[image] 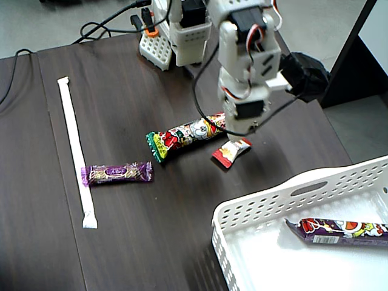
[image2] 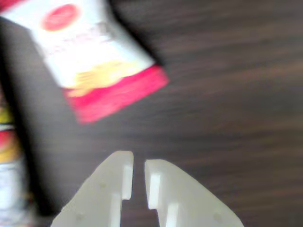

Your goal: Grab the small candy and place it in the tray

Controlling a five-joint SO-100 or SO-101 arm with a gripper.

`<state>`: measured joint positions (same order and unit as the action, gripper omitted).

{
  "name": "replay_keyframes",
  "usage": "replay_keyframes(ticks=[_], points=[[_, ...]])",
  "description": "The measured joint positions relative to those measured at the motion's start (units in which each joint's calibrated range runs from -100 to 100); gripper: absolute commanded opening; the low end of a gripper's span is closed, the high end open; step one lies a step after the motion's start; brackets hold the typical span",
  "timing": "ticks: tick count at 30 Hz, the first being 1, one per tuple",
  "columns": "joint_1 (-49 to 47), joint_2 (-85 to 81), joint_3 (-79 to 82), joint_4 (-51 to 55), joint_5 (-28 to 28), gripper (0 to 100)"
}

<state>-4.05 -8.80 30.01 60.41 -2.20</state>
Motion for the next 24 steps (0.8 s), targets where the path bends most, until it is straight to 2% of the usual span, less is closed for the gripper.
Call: replay_keyframes(ticks=[4,7,9,15,24], points=[[-0.6,2.17,-3.11,-0.34,7.57,2],[-1.05,2.75,-3.38,-0.26,10.74,2],[-1.12,3.25,-3.38,-0.09,11.55,4],[-1.05,7.09,-3.47,5.03,14.31,20],[-2.4,11.68,-3.47,8.11,14.47,22]])
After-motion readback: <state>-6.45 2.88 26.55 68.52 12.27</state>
